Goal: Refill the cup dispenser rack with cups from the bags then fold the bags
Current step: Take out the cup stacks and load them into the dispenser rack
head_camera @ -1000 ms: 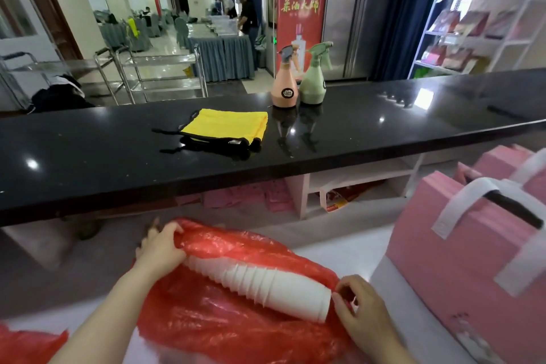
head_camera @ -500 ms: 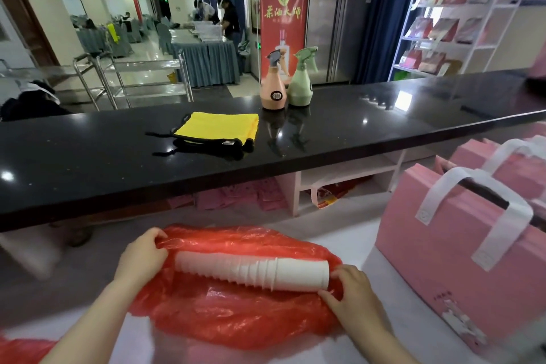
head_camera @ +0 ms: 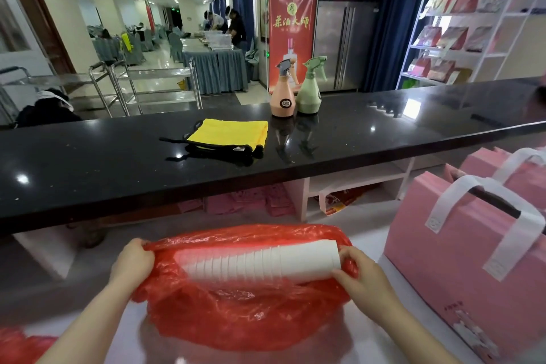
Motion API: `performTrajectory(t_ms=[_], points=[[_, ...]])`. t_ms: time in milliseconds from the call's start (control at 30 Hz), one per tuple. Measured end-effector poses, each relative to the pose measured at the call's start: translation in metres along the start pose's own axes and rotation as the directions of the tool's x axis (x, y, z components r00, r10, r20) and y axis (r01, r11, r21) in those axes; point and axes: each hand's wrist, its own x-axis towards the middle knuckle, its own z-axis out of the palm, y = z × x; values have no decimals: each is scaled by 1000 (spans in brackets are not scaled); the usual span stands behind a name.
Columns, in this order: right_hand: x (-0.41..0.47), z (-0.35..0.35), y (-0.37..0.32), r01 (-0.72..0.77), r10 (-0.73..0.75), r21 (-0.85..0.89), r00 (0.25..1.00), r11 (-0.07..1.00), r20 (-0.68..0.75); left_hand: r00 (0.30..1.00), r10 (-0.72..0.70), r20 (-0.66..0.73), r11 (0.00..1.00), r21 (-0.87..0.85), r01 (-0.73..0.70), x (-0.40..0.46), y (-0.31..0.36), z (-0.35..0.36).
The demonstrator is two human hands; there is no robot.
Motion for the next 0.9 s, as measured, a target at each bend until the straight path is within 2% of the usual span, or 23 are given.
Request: performTrajectory(t_ms=[133, 233, 333, 400, 500, 600, 700, 900], points=[[3, -13, -8, 108, -112, 83, 993, 991, 42, 998, -52, 40, 986, -157, 58, 2, -7, -2], [0, -16, -16, 184, -215, 216, 968, 959, 128, 993, -100, 55, 984, -139, 107, 2, -12, 2], [-4, -10, -27, 142, -233, 407, 955, 902, 183, 993, -106, 59, 988, -110, 112, 2, -8, 4], [-4, -5, -32, 59, -165, 526, 974, 848, 157, 993, -96, 62, 989, -110, 103, 0, -4, 5], [-1, 0, -30, -72, 47, 690, 997, 720, 55, 990, -93, 108, 977, -179, 111, -4, 5, 5], [5, 7, -24, -140, 186, 883, 981, 447, 62, 983, -77, 167, 961, -250, 118, -11, 16, 6], [8, 14, -27, -195, 220, 941, 966, 278, 135, 984, -53, 173, 951, -292, 103, -18, 27, 9], [11, 15, -26, -244, 298, 955, 936, 171, 186, 989, -54, 140, 938, -331, 98, -19, 34, 6]])
